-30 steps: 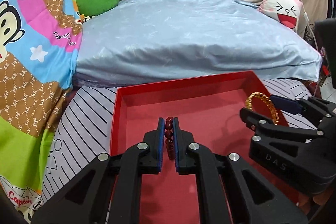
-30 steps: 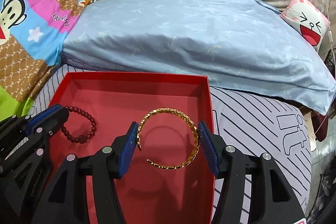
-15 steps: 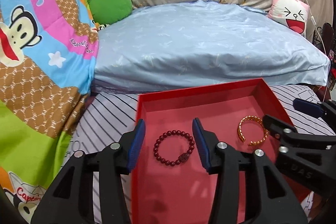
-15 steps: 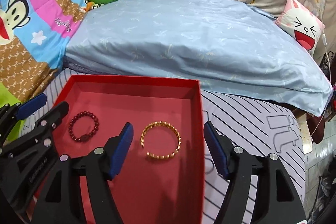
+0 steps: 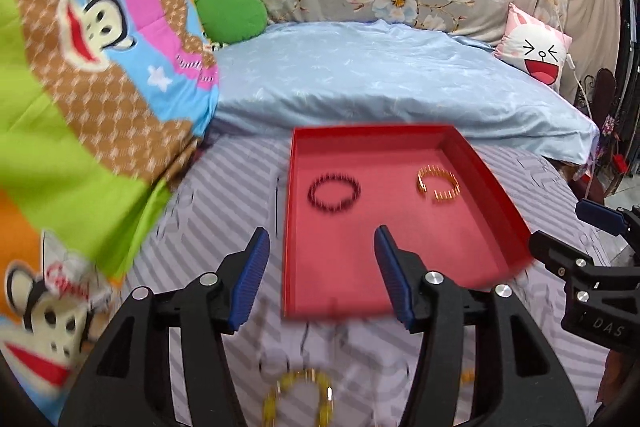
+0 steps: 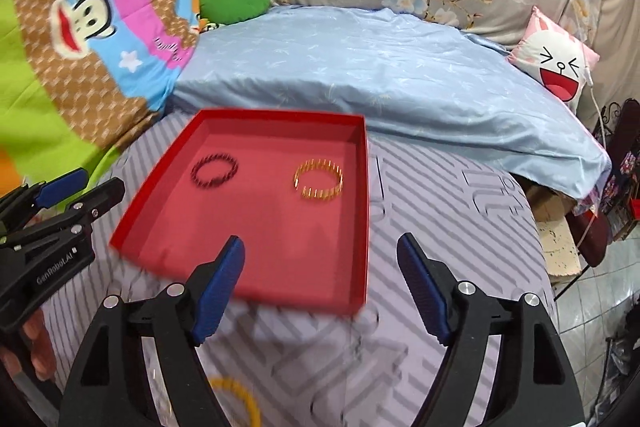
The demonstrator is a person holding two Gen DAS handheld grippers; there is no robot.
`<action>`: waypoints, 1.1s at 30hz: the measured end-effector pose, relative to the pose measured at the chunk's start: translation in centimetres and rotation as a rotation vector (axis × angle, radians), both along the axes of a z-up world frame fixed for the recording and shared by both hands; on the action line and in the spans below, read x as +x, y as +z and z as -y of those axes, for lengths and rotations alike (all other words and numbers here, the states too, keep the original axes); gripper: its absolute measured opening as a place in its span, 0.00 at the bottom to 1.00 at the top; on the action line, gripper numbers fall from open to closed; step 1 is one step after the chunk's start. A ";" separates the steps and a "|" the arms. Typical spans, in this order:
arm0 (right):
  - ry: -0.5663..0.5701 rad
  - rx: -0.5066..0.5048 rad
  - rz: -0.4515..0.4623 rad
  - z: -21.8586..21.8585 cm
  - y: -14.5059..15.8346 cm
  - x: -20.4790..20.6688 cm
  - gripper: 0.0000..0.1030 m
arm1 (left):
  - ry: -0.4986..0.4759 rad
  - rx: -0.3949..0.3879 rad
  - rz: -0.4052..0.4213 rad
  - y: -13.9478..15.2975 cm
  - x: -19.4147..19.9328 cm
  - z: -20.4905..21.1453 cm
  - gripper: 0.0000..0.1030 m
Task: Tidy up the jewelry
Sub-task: 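Lift both open tools out of the tray back toward the bracelets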
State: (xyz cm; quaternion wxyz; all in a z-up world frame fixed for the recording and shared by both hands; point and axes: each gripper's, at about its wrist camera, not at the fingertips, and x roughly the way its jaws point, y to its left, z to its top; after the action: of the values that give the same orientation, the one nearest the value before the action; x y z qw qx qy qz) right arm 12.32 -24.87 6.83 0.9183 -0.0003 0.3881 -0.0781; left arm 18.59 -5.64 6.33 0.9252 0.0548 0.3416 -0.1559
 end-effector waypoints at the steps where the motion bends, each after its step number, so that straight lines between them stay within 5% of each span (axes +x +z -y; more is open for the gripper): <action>1: 0.006 -0.012 -0.007 -0.4 -0.4 -1.0 0.74 | -0.003 -0.001 -0.013 -0.5 -1.2 -0.6 0.50; 17: -0.029 -0.018 -0.113 -4.1 -6.6 -12.5 0.75 | 0.012 0.028 -0.143 -6.8 -11.9 -5.9 0.51; 33: -0.086 -0.006 -0.109 -4.0 -7.4 -14.2 0.74 | 0.044 0.049 -0.157 -8.3 -14.2 -6.4 0.52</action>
State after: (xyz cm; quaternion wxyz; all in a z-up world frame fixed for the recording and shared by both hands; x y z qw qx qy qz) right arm -1.87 -20.85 -0.59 0.8915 0.0095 0.4371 -0.1186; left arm 4.43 0.80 -1.95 0.8972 0.0573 0.4178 -0.1310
